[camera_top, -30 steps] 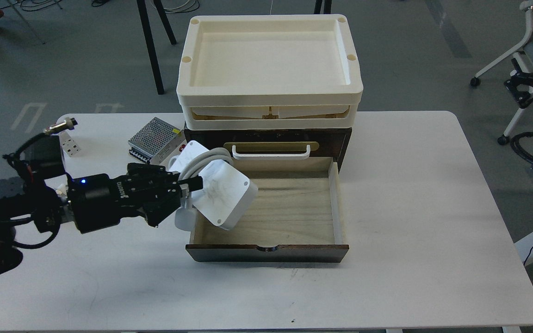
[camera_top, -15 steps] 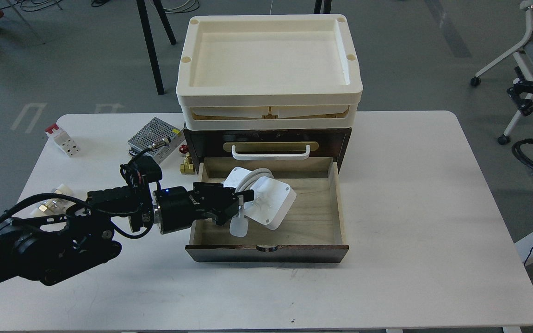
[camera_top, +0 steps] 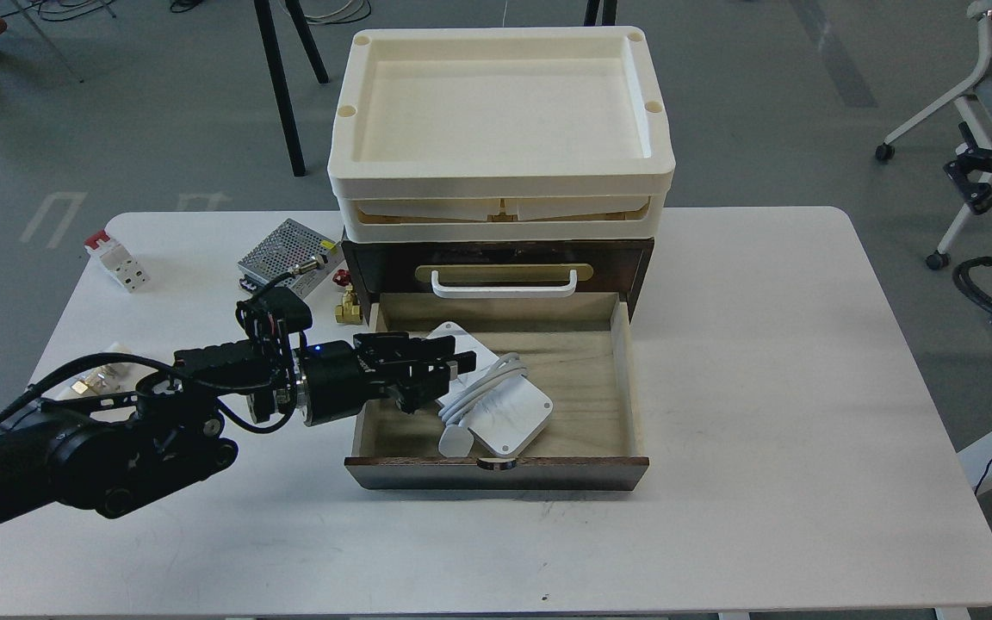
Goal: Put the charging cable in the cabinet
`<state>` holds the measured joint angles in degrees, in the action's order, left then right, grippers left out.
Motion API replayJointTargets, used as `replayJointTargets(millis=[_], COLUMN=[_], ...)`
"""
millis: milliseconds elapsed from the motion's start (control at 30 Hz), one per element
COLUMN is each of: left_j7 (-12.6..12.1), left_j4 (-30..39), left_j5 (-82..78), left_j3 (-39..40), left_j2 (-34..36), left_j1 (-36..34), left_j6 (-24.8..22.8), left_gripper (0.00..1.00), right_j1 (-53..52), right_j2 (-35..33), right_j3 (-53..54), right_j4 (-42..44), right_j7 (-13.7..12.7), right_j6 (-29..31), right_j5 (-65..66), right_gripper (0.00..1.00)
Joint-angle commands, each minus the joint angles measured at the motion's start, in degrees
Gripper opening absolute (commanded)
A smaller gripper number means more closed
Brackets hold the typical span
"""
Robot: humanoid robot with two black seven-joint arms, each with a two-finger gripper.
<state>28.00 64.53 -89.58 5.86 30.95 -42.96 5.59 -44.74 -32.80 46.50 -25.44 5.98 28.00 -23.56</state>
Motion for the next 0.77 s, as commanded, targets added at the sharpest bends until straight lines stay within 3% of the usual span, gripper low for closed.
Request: replayJointTargets(millis=[0, 133, 300, 367, 467, 567, 633, 733], left_j7=[0.0, 0.0, 0.0, 0.0, 0.0, 0.0, 0.0, 0.0], left_j4=[1.9, 6.5, 7.9, 7.4, 4.8, -1.3, -5.2, -9.2], left_j5=[0.3, 7.9, 33.8, 45.7, 63.6, 77.4, 82.0, 81.9], left_j3=[1.9, 4.6, 8.6, 13.6, 26.1, 36.6, 40.9, 41.3], left_j2=[3.0, 13.0, 20.8, 21.0, 20.3, 14.8, 9.8, 6.0], left_j1=[0.2, 2.0, 3.5, 3.1, 3.1, 2.8, 1.3, 0.3], left_j6=[0.0, 0.0, -1.6, -7.0, -20.7, -33.6, -33.6, -33.6], left_gripper=[0.92, 0.92, 0.95, 0.96, 0.97, 0.97, 0.97, 0.98], right_j1=[0.0, -0.1, -1.1, -1.9, -3.3, -3.6, -3.6, -3.4], right_j2=[0.0, 0.0, 0.0, 0.4, 1.7, 5.0, 5.7, 5.8], right_j3=[0.2, 0.3, 0.0, 0.0, 0.2, 0.1, 0.3, 1.6], right_j4=[0.0, -0.1, -0.5, -0.5, -1.0, -1.5, -1.6, -1.7], right_j7=[0.0, 0.0, -0.1, -0.1, -0.1, -0.1, 0.0, 0.1], right_j6=[0.0, 0.0, 0.0, 0.0, 0.0, 0.0, 0.0, 0.0], right_j5=[0.0, 0.0, 0.1, 0.1, 0.1, 0.1, 0.1, 0.1], right_gripper=[1.00, 1.00, 1.00, 1.00, 1.00, 1.00, 1.00, 1.00])
